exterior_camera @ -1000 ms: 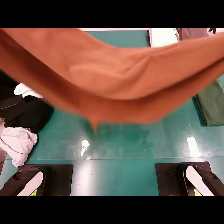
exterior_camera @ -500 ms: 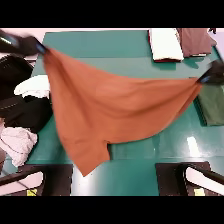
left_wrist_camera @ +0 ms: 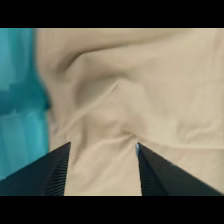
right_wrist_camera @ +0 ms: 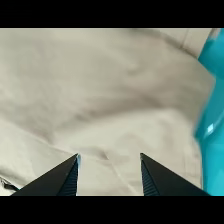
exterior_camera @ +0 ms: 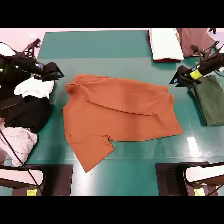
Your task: Fold the shirts.
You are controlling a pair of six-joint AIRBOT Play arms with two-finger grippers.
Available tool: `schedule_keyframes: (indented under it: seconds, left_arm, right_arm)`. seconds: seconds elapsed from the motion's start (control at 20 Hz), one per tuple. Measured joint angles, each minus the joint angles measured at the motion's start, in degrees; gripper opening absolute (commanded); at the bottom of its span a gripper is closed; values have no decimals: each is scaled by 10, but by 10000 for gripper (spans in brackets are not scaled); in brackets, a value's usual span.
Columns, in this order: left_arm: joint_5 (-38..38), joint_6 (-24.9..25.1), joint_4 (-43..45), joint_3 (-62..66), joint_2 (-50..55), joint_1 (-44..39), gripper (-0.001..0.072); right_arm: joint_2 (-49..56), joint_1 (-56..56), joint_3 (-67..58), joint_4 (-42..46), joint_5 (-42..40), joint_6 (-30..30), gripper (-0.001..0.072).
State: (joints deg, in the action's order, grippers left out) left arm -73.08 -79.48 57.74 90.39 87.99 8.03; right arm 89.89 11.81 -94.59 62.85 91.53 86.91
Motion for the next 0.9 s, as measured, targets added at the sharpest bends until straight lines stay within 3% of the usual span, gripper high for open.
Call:
schedule_keyframes:
  seconds: [0.15, 0.35, 0.6, 0.9]
  left_arm:
    - [-19, -11, 53, -70, -61, 15, 487]
    - [0, -24, 85, -275, -181, 20, 486]
    - [37, -28, 51, -508, -297, 22, 487]
    - [62, -20, 4, -622, -333, 22, 486]
  right_arm:
    - [-30, 7, 20, -7, 3, -18, 431]
    - [-101, 0, 106, -12, -26, -33, 431]
    - [-166, -7, 196, -16, -76, -39, 431]
    - [-187, -7, 225, -17, -87, -41, 431]
